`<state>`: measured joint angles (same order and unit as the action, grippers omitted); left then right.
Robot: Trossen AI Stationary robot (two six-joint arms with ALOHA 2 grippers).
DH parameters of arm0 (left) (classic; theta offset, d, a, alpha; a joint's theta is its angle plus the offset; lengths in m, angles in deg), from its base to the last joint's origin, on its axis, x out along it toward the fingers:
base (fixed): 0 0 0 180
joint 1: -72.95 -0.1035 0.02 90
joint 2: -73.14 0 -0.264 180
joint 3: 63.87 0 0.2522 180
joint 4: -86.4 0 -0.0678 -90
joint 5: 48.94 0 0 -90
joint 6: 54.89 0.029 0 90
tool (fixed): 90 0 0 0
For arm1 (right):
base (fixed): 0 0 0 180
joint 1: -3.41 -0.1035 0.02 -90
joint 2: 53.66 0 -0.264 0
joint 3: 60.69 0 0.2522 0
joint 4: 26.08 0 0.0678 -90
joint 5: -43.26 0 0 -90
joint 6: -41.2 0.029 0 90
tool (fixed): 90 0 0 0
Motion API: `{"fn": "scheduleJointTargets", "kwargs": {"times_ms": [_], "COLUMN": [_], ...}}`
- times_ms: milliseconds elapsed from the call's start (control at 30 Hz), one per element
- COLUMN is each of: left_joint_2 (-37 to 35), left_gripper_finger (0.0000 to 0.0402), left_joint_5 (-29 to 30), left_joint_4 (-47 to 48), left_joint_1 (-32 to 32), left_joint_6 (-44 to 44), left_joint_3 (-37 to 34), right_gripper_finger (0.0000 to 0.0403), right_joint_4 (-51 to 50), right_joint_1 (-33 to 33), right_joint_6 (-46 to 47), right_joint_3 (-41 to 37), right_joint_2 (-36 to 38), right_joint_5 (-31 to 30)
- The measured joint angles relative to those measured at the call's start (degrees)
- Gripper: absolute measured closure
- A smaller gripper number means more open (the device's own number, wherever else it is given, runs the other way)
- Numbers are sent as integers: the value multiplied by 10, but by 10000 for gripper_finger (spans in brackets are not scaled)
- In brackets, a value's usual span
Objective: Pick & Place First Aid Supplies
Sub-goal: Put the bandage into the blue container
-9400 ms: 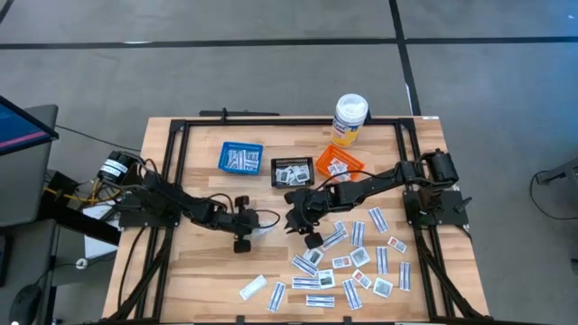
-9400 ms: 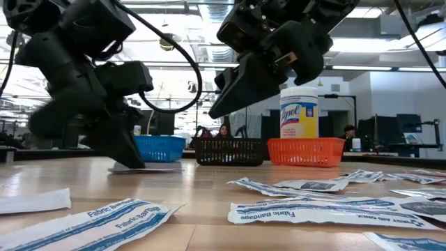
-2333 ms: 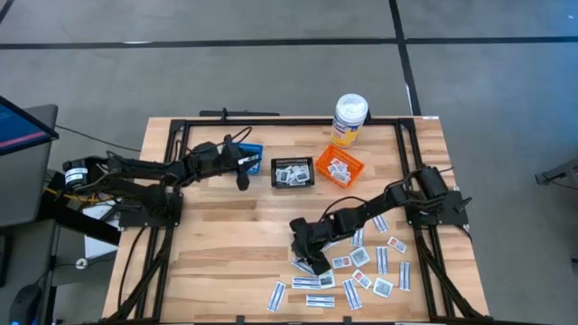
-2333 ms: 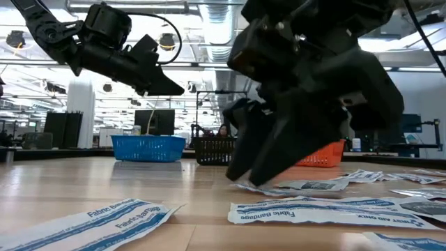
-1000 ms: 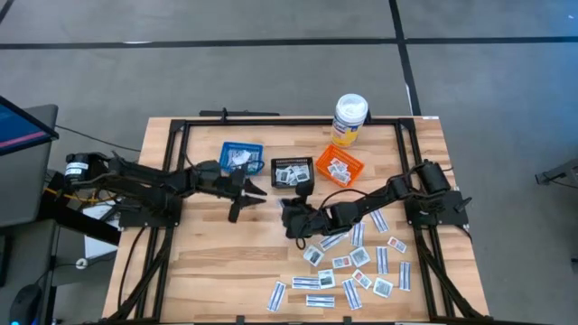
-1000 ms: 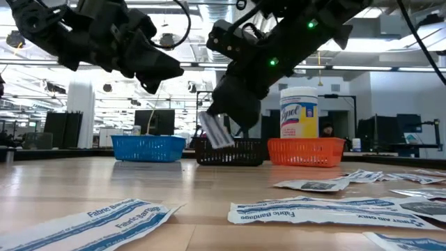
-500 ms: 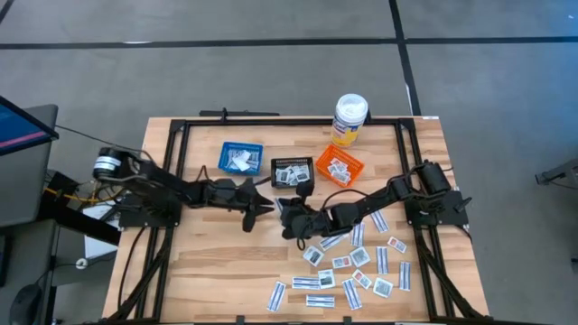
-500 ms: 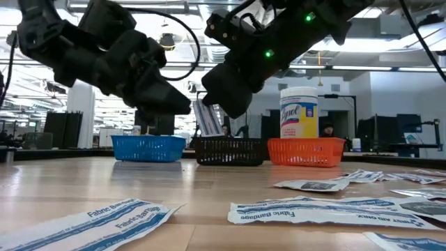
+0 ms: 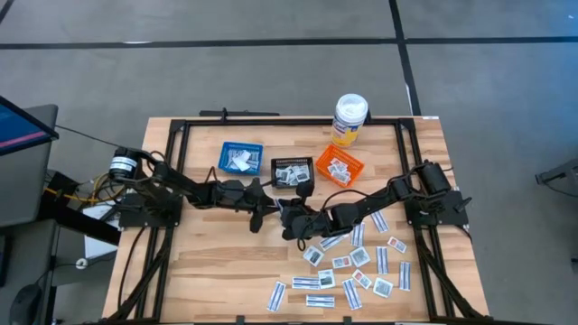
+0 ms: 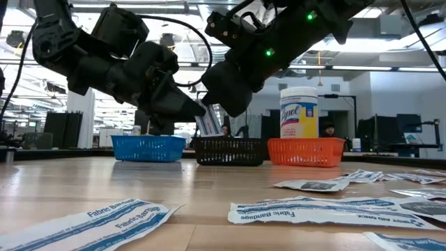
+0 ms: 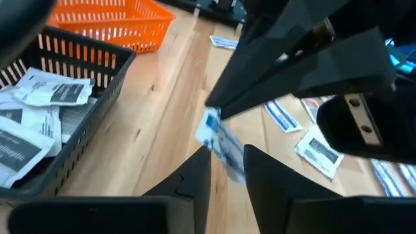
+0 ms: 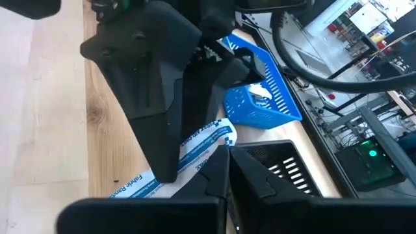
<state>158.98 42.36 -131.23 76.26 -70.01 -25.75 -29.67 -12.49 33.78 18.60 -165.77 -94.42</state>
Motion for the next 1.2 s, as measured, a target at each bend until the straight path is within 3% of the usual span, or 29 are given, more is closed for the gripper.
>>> {"fn": "scheduleJointTargets", "kwargs": {"times_ms": [233, 433, 700, 1100, 1200], "left_joint_2": [-1, -1, -1, -1, -1], "left_gripper_finger": [393, 395, 395, 395, 397], "left_joint_5": [0, -2, 0, 0, 27], "left_joint_4": [-1, 1, 26, 25, 25], "left_joint_1": [0, 0, 0, 52, 72], "left_joint_6": [28, 39, 128, 361, 403], "left_joint_3": [0, 0, -1, -1, -1], "right_gripper_finger": [391, 357, 290, 197, 184], "right_joint_4": [-8, -12, -11, -9, -12], "right_joint_1": [0, 0, -22, -43, -43], "right_joint_6": [14, 17, 9, 13, 19], "right_joint_3": [0, 0, 0, 16, 16], "right_joint_2": [0, 1, 1, 1, 1], "right_joint_5": [0, 24, 27, 15, 62]}}
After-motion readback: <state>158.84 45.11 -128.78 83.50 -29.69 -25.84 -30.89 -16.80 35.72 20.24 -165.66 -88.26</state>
